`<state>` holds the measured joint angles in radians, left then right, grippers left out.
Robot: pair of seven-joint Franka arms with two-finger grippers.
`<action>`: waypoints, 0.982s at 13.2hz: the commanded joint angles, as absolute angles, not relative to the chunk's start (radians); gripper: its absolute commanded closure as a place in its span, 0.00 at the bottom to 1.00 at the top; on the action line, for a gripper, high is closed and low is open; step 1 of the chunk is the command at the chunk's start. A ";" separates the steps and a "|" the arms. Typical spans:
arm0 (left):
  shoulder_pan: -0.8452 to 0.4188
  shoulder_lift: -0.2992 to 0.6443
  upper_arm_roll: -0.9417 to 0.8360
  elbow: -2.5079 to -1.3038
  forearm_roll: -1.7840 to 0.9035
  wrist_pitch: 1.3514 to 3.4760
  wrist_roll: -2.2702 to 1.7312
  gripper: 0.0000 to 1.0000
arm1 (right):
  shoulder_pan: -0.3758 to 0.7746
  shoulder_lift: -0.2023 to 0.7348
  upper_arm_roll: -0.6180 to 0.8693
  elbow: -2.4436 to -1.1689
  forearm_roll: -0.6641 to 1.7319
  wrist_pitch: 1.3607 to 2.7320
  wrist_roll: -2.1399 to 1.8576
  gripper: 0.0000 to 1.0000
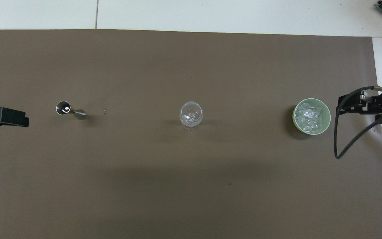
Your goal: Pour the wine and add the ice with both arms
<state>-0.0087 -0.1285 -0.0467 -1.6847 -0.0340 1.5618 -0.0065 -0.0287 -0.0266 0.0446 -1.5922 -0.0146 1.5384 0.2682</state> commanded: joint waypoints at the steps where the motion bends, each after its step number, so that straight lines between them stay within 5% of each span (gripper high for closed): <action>1: -0.015 -0.153 -0.041 -1.712 -0.040 1.569 -0.002 0.00 | -0.035 -0.049 0.048 -1.617 -0.009 1.549 0.258 0.00; 13: 0.003 -0.137 -0.040 -1.715 -0.040 1.563 -0.008 0.00 | -0.035 -0.049 0.048 -1.617 -0.009 1.549 0.258 0.00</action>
<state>-0.0071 -0.1276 -0.0420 -1.6984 -0.0340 1.5707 -0.0070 -0.0287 -0.0266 0.0446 -1.5922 -0.0146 1.5384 0.2682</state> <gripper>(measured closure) 0.000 0.000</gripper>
